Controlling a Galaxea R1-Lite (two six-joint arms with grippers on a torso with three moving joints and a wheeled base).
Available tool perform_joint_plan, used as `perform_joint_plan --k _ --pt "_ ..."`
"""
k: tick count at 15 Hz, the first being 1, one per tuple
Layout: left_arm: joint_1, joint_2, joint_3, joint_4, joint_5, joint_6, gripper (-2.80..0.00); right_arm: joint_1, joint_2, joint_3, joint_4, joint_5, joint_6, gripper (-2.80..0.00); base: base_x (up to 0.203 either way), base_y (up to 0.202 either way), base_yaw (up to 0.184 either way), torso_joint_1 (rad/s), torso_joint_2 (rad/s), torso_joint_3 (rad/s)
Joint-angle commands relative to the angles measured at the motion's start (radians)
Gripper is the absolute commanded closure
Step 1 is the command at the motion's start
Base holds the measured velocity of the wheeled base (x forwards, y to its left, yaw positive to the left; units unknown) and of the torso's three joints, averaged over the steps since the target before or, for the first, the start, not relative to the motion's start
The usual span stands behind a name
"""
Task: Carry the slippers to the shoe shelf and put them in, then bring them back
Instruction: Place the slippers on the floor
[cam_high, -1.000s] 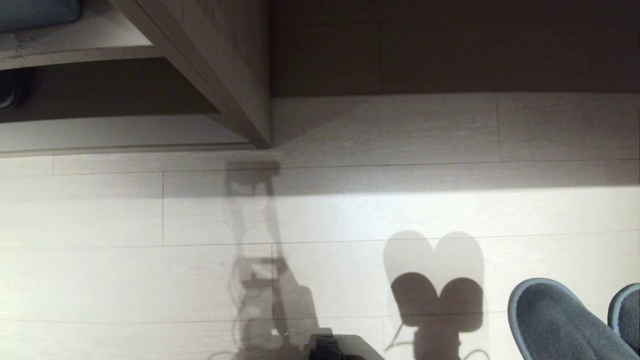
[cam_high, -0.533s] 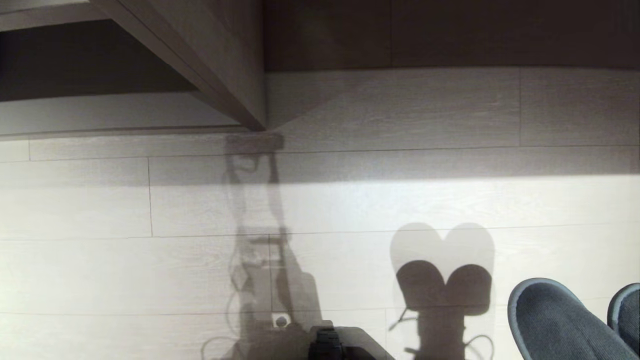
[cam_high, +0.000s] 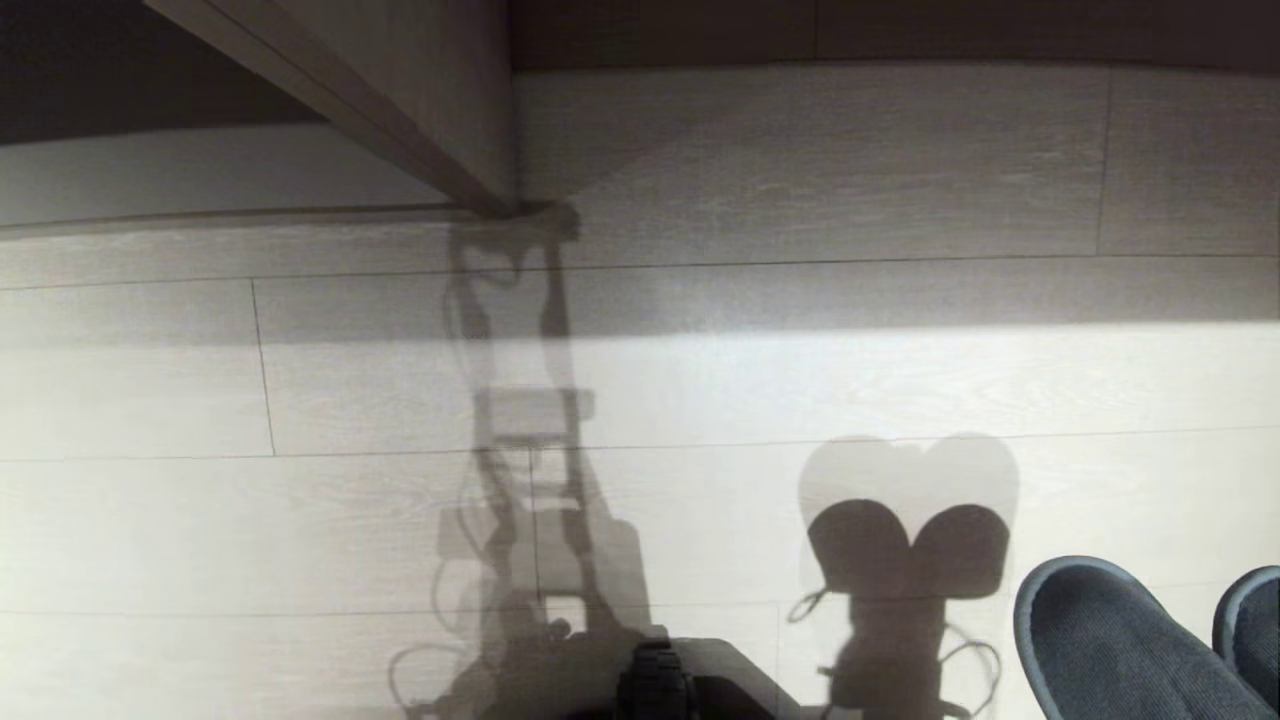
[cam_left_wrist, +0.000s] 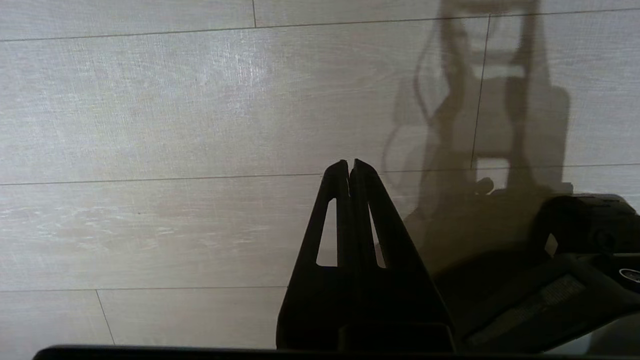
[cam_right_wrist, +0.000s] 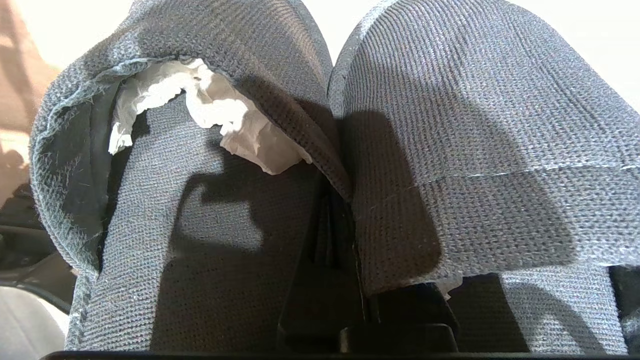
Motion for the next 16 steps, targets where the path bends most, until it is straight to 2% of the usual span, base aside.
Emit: perform_joint_plan --k 1,6,16 --pt "0.000 0.000 -0.001 0.000 0.000 0.000 0.00 0.000 0.000 0.001 0.001 0.000 0.000 0.00 0.000 0.000 0.000 0.002 0.01 -0.189" --pt "0.000 0.000 0.001 0.000 0.000 0.000 0.00 0.000 0.001 0.000 0.001 0.000 0.000 0.00 0.000 0.000 0.000 0.002 0.00 -0.097" --pt "0.000 0.000 0.001 0.000 0.000 0.000 0.00 0.000 0.000 0.002 0.001 0.000 -0.002 0.00 0.000 0.000 0.000 0.000 0.00 0.000"
